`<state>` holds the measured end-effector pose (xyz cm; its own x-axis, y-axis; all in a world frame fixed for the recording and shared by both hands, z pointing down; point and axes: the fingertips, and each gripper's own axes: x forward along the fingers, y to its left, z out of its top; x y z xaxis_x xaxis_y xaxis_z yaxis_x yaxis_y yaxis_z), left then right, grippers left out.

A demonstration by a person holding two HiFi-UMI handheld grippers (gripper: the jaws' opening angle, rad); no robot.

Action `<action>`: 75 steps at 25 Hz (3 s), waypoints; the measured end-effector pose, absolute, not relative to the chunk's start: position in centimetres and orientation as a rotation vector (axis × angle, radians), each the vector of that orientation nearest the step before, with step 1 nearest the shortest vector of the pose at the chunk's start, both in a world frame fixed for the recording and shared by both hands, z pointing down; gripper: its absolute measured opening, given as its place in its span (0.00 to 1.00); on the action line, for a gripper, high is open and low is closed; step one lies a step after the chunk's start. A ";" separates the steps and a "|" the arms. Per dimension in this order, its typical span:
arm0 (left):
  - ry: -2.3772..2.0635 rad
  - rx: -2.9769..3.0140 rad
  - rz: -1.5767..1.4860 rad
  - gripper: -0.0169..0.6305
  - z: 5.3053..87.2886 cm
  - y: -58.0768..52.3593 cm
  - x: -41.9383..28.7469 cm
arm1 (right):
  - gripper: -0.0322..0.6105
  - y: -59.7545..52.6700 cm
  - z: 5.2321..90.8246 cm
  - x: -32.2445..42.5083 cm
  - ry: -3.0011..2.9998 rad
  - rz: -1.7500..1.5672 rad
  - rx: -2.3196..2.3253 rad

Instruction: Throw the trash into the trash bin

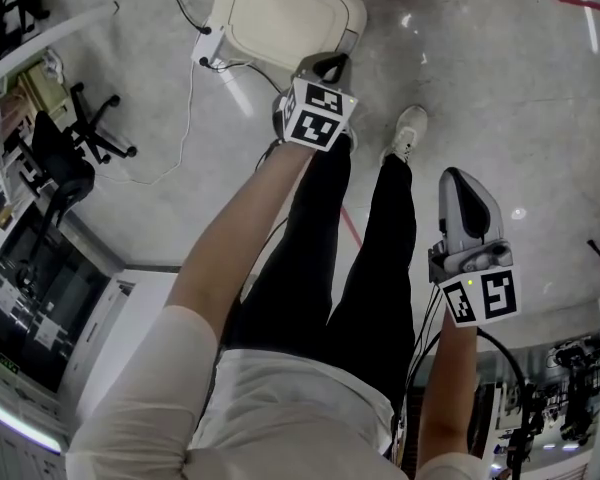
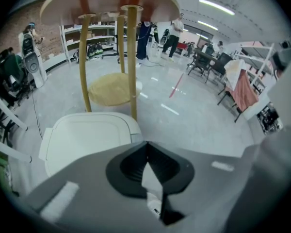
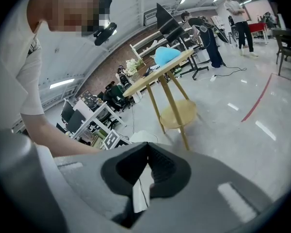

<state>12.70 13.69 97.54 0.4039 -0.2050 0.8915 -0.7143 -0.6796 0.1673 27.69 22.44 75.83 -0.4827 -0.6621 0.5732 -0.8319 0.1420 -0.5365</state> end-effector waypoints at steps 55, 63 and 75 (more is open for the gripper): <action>-0.977 1.918 1.630 0.03 102.1 13.3 13.8 | 0.05 22.6 77.1 30.5 -2.218 1.249 1.506; -0.977 1.937 1.550 0.03 100.0 14.3 12.2 | 0.05 22.1 76.0 28.8 -2.246 1.205 1.476; -0.993 1.984 1.383 0.03 96.1 16.2 10.8 | 0.05 22.9 74.0 25.2 -2.267 1.153 1.430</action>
